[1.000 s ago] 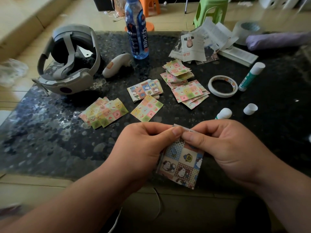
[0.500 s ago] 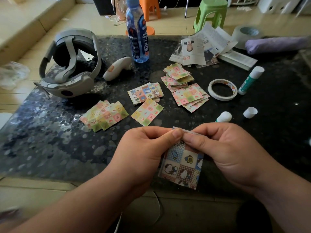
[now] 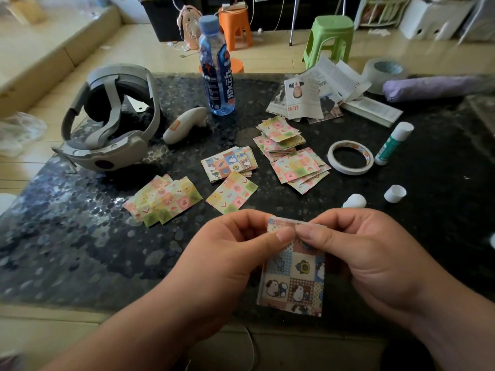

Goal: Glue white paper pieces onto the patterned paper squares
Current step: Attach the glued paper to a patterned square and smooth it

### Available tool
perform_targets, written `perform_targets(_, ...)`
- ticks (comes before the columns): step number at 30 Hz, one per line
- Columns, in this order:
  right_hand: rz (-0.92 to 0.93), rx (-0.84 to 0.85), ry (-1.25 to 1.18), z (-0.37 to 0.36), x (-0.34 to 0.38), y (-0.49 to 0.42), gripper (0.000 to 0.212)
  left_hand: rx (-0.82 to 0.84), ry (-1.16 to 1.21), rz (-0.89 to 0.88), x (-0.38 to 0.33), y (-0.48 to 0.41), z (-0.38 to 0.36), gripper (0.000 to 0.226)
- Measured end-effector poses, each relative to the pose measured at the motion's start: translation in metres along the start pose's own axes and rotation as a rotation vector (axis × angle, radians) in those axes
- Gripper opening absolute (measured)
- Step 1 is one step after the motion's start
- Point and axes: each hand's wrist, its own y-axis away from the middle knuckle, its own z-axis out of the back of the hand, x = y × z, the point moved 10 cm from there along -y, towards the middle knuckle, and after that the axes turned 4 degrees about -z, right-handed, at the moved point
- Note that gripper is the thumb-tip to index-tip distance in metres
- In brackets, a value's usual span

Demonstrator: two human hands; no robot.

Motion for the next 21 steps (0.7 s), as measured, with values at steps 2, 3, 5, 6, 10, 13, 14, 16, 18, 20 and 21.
perform_targets(2,0.024,0.027,0.042,-0.004,0.002,0.001,0.020,0.012,-0.048,0.021,0.001,0.000,0.000,0.020)
perform_targets(3,0.035,0.034,0.061,-0.006,0.003,0.001,0.020,0.015,-0.070,0.029,0.002,-0.001,0.000,0.024)
perform_targets(5,0.033,0.035,0.063,-0.006,0.003,0.001,0.022,0.006,-0.094,0.031,0.001,-0.002,0.001,0.026)
perform_targets(6,0.028,0.030,0.055,-0.004,0.003,0.000,0.024,-0.006,-0.096,0.031,0.001,-0.002,0.003,0.026)
perform_targets(10,0.049,0.032,0.078,-0.004,0.008,0.002,0.025,-0.027,-0.127,0.005,-0.003,-0.002,0.008,0.026)
perform_targets(13,0.054,0.047,0.115,-0.008,0.010,0.003,0.024,-0.069,-0.181,-0.042,-0.007,-0.001,0.012,0.033)
perform_targets(14,0.058,0.049,0.131,-0.008,0.010,0.004,0.023,-0.088,-0.191,-0.055,-0.008,-0.001,0.013,0.034)
perform_targets(16,0.069,0.050,0.159,-0.009,0.012,0.004,0.022,-0.108,-0.195,-0.072,-0.008,-0.001,0.015,0.035)
perform_targets(18,0.075,0.049,0.168,-0.008,0.014,0.005,0.022,-0.109,-0.189,-0.075,-0.007,-0.001,0.013,0.035)
perform_targets(20,0.076,0.050,0.174,-0.008,0.015,0.007,0.023,-0.113,-0.176,-0.067,-0.006,-0.001,0.013,0.036)
perform_targets(21,0.076,0.044,0.184,-0.008,0.016,0.007,0.024,-0.114,-0.165,-0.062,-0.006,0.000,0.012,0.036)
